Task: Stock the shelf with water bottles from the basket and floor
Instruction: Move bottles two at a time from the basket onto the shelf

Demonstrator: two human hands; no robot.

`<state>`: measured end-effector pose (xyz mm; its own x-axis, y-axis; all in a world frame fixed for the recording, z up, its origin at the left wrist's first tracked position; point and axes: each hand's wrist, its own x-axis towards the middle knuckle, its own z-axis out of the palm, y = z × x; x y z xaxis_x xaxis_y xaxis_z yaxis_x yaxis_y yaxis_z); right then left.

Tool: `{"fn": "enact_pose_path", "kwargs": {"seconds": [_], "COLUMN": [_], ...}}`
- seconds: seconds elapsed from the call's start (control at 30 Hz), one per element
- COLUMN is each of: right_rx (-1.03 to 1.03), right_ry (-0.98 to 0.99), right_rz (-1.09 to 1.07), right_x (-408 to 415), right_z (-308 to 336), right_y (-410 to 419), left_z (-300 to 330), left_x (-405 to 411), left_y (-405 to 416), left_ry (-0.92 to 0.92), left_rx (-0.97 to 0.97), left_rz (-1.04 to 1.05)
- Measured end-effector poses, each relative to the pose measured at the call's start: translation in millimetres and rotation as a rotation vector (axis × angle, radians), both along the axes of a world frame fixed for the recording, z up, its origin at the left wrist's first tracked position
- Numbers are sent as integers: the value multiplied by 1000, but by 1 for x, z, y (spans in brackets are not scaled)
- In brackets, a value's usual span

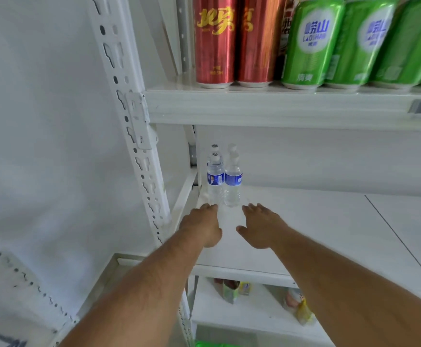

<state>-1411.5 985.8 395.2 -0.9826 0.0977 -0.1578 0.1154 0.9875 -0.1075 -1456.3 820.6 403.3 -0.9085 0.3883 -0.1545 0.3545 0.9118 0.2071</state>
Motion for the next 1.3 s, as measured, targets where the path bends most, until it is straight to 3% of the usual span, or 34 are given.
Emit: {"fn": "enact_pose_path", "kwargs": {"seconds": [0.4,0.8,1.3], "right_rx": [-96,-160,-302], "right_ry": [-2,-256,-521], "right_rz": [42,31,-298], "right_x": [135,282,357], "right_z": [-5,-112,-243], "right_y": [15,29,3], "left_z": [-2,-116,-263], "left_x": [136,281,327], "left_y": [9,4,-48], "left_ry": [-86,-342,-705], "left_rx": [-18,-54,89], "left_rz": [64,97,227]}}
